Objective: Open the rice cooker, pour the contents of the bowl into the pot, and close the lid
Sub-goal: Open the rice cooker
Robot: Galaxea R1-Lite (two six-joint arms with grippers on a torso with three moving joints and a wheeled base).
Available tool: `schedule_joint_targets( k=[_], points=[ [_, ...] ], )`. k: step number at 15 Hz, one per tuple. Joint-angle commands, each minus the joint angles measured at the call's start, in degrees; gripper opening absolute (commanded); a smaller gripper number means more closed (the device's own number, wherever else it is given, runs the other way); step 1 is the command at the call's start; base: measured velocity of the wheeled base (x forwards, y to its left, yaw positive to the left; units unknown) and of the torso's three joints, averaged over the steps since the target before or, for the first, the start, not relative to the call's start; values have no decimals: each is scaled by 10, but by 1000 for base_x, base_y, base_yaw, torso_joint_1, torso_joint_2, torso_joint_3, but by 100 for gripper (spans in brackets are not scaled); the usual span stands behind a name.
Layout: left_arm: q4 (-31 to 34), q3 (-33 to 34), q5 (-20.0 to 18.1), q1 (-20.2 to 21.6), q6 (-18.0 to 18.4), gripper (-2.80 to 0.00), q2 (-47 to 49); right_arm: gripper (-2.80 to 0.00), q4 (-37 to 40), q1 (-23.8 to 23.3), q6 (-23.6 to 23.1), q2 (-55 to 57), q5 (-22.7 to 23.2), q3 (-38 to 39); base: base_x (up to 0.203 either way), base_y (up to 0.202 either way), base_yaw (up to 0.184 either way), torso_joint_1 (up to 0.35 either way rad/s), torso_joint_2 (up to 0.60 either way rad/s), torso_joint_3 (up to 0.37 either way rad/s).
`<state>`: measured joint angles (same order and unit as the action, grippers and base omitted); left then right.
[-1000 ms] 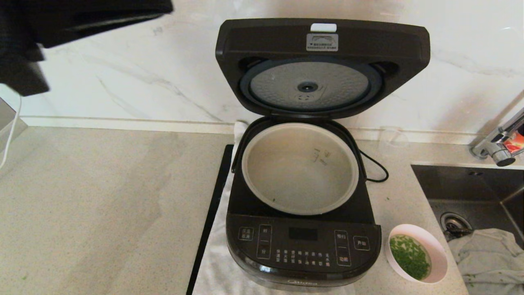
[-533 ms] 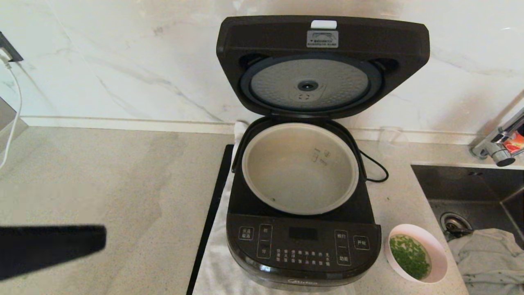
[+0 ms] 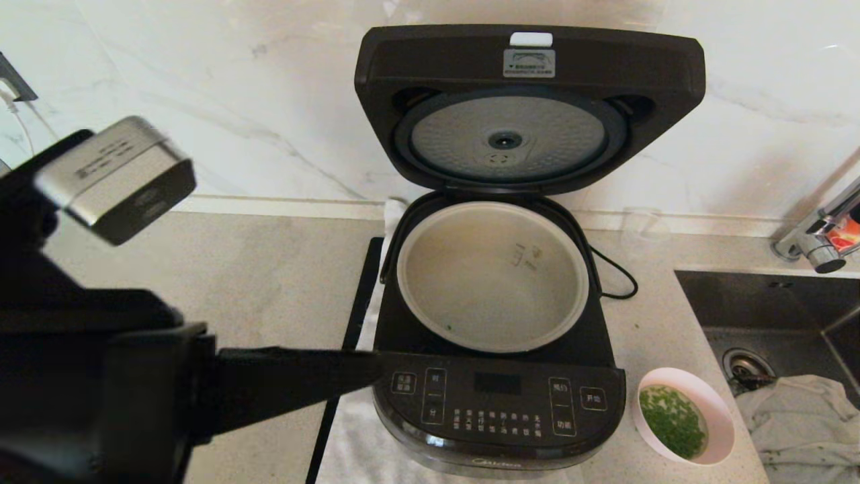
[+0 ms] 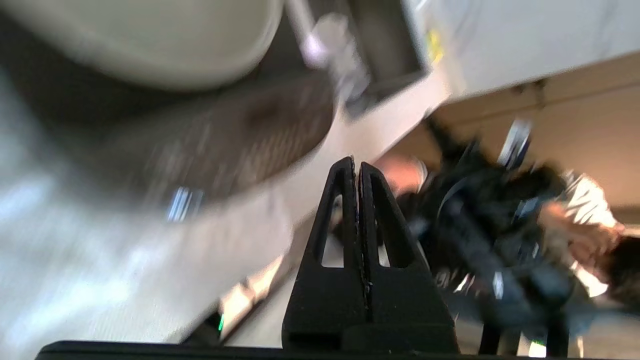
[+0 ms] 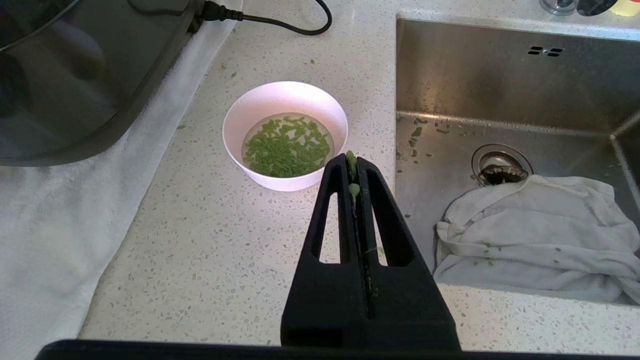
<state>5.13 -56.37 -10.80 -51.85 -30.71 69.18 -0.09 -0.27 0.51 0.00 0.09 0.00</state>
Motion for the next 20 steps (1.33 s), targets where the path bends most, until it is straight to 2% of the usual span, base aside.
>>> schedule_joint_targets(
  k=[1, 10, 13, 16, 20],
  points=[
    [-50, -29, -2, -1, -2, -280, 80, -280, 0, 0, 0, 1, 0, 0, 0, 0, 0, 0, 0, 0],
    [-62, -171, 7, 7, -1, -280, 181, -280, 0, 0, 0, 1, 0, 0, 0, 0, 0, 0, 0, 0],
    [-66, -199, 9, 21, 1, -280, 214, -280, 0, 0, 0, 1, 0, 0, 0, 0, 0, 0, 0, 0],
    [-128, -215, 22, 35, 0, -280, 246, -280, 0, 0, 0, 1, 0, 0, 0, 0, 0, 0, 0, 0],
    [-129, -254, 27, 41, 1, -280, 261, -280, 0, 0, 0, 1, 0, 0, 0, 0, 0, 0, 0, 0]
  ],
)
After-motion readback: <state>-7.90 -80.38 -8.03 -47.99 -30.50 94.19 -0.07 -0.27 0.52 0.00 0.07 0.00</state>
